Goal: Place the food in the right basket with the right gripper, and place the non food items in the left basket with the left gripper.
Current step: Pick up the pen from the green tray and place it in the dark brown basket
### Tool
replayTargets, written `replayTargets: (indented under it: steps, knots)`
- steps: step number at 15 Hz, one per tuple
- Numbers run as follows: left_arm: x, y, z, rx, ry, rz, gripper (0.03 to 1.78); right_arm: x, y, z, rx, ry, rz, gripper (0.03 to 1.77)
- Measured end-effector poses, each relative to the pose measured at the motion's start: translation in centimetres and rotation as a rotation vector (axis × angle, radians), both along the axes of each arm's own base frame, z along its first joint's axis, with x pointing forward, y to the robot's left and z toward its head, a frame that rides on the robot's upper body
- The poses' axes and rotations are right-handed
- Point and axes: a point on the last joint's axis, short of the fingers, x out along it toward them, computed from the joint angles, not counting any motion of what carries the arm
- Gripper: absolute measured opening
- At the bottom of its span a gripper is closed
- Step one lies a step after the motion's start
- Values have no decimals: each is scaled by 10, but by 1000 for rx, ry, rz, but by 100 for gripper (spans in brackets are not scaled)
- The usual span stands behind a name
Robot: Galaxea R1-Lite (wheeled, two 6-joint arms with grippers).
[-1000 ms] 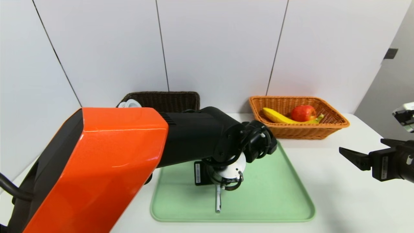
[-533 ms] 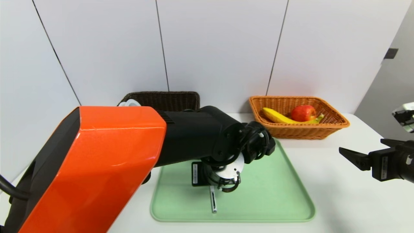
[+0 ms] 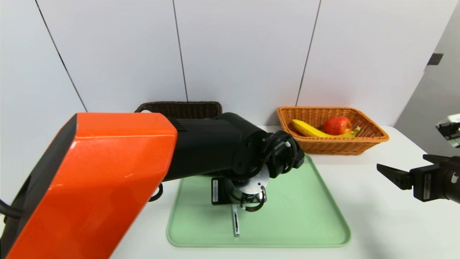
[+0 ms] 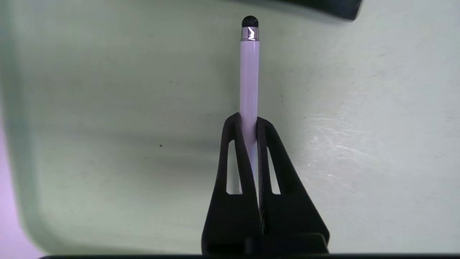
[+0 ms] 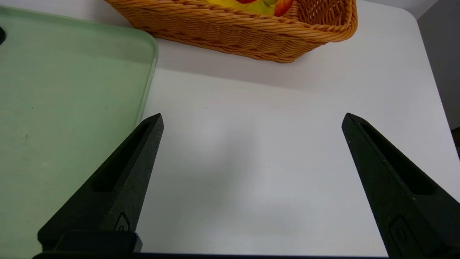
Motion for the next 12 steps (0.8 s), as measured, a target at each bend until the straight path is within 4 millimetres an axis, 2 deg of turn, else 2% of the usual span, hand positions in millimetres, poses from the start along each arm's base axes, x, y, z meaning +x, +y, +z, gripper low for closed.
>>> replayTargets:
  steps: [7,9,12]
  knots:
    - [-10,39,81,-72,-222,-1,7,0,0,0,-1,1,2,171]
    - [1,56,104,-90,-333,5,7,0,0,0,-1,0,2,171]
    - [34,90,135,-106,-519,38,7,0,0,0,0,-6,2,171]
